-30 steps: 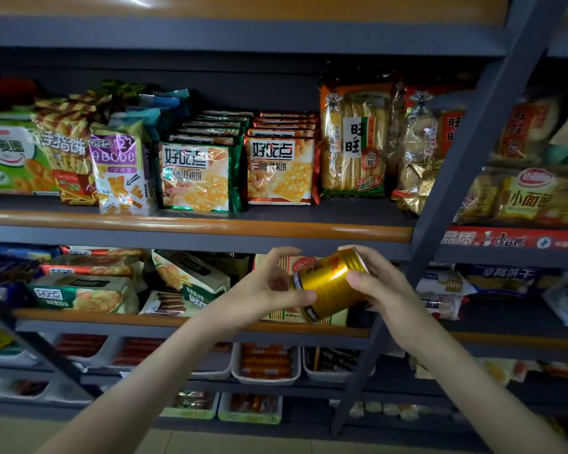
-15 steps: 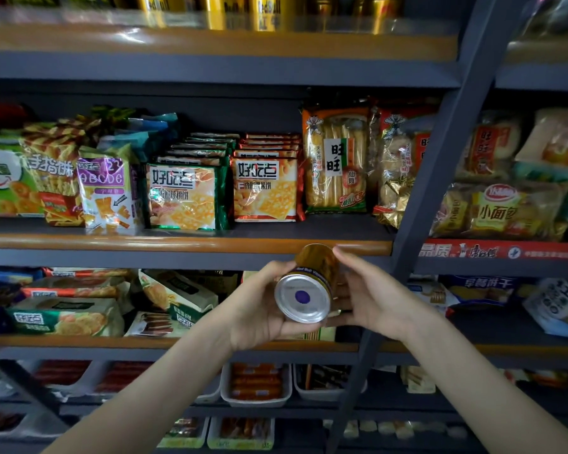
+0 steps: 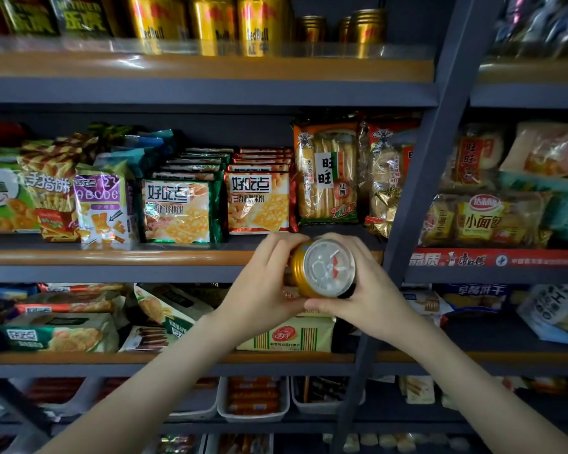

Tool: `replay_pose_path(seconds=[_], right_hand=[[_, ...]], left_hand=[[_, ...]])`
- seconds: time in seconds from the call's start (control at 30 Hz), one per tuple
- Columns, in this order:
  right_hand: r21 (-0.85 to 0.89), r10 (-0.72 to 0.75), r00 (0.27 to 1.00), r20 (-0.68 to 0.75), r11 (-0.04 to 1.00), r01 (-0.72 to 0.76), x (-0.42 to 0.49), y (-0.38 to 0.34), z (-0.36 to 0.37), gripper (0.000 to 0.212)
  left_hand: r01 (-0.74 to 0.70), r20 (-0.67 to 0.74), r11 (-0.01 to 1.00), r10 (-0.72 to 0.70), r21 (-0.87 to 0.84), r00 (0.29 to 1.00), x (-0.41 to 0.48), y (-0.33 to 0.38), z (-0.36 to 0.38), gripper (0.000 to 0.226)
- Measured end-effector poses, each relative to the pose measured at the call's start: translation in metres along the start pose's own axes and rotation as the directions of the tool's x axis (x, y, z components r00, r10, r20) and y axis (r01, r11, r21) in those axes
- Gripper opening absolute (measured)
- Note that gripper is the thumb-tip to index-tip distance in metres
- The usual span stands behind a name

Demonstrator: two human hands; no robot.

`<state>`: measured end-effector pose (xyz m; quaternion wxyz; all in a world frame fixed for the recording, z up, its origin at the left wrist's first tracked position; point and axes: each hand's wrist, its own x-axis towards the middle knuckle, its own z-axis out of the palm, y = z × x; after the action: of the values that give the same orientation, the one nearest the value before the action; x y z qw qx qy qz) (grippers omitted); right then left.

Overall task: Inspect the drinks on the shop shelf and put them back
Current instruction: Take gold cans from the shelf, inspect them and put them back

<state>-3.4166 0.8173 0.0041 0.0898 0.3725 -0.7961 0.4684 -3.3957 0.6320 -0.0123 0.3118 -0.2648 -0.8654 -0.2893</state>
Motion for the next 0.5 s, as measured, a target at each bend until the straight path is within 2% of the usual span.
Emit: replay_pose_path(seconds=[0.07,0.13,0.2,0.27,0.33,0.4,0.5], right_hand=[[-0.101,-0.157,0.987,-0.033,0.983,0.153,-0.001,0.003,-0.003,0.072],[-0.151,-0.234,0.972,-0.035,0.962,0.227,-0.002,0.003,-0.008,0.076],[-0.174,-0.295,0.955,-0.024,0.942,0.286,-0.001,0.000,-0.015,0.075],[-0.117,-0.289,0.957,-0.016,0.951,0.286,-0.001,-0.002,-0.022,0.075],[-0.012,-0.220,0.974,-0.052,0.975,0.220,0.001,-0.004,-0.029,0.079],[0.044,-0.183,0.970,-0.160,0.980,0.192,0.005,-0.008,-0.035,0.080],[0.133,-0.189,0.954,-0.234,0.966,0.223,0.018,-0.017,-0.041,0.075]], left_hand=[[-0.169,-0.096,0.980,0.179,0.103,0.979,0.008,-0.001,0.001,0.060],[-0.277,-0.127,0.955,0.289,0.105,0.949,0.015,-0.002,-0.001,0.056],[-0.323,-0.087,0.945,0.327,0.053,0.941,0.023,-0.002,-0.006,0.061],[-0.317,-0.042,0.944,0.321,0.093,0.946,0.030,0.001,-0.011,0.066],[-0.222,-0.041,0.955,0.234,0.197,0.971,0.038,0.009,-0.014,0.072],[-0.024,-0.103,0.979,0.046,0.204,0.994,0.046,0.023,-0.016,0.079],[0.210,-0.177,0.961,-0.178,0.180,0.968,0.063,0.038,-0.022,0.083]])
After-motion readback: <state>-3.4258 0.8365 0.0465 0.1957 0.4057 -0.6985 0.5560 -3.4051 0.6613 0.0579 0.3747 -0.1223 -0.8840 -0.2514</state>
